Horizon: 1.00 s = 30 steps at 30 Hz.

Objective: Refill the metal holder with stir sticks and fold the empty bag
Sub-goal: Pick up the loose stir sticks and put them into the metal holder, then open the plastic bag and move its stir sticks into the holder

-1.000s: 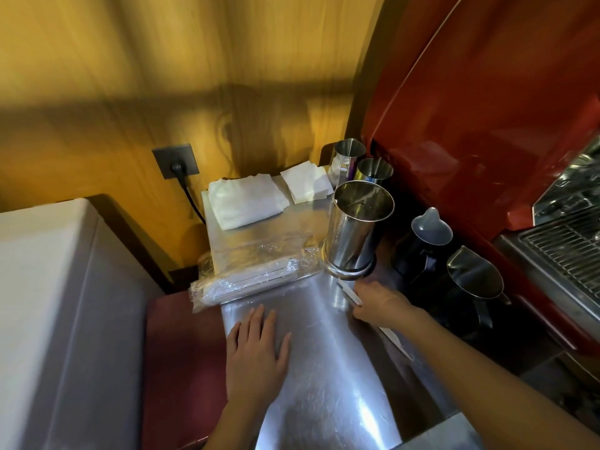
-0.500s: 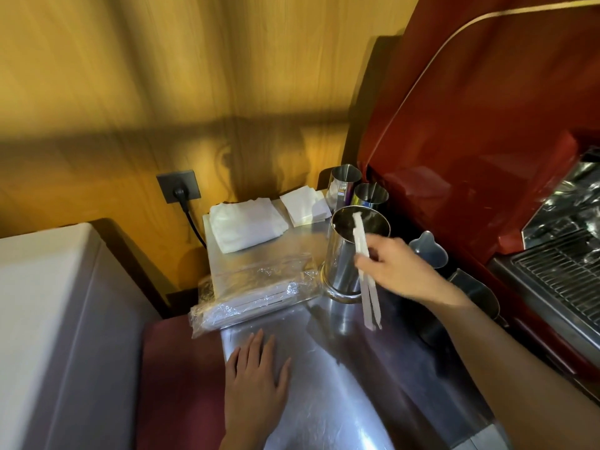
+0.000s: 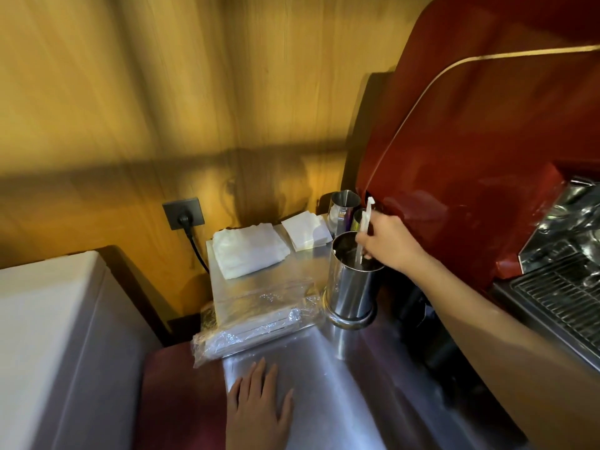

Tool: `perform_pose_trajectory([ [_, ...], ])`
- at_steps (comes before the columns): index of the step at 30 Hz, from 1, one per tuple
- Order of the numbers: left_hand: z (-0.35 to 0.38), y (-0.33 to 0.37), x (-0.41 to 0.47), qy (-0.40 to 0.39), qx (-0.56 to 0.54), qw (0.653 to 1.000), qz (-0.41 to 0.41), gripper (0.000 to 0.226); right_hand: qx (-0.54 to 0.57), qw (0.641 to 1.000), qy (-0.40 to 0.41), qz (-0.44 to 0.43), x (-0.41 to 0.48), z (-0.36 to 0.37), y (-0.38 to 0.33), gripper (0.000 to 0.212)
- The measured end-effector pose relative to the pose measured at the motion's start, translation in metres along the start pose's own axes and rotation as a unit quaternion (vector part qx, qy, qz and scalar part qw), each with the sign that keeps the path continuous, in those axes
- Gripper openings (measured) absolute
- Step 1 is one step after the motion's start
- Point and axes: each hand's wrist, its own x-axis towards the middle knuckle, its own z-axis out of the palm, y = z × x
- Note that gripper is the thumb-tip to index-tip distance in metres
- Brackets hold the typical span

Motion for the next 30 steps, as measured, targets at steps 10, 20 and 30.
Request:
perform_pose_trajectory([
  [10,0.001,-0.001,0.002,0.014,-0.012,1.0,0.008,0.071,-0.118,0.957,-0.266,0.003,0.018,0.017,0.006,0.014],
  [20,0.002,-0.002,0.004,0.023,0.005,0.999,0.023,0.04,0.009,0.993,-0.044,-0.113,-0.008,0.011,-0.031,0.008],
  [30,-0.045,0.005,0.061,0.109,-0.032,0.993,0.034,0.035,-0.116,0.961,-0.178,-0.178,-0.036,0.129,-0.018,0.031],
])
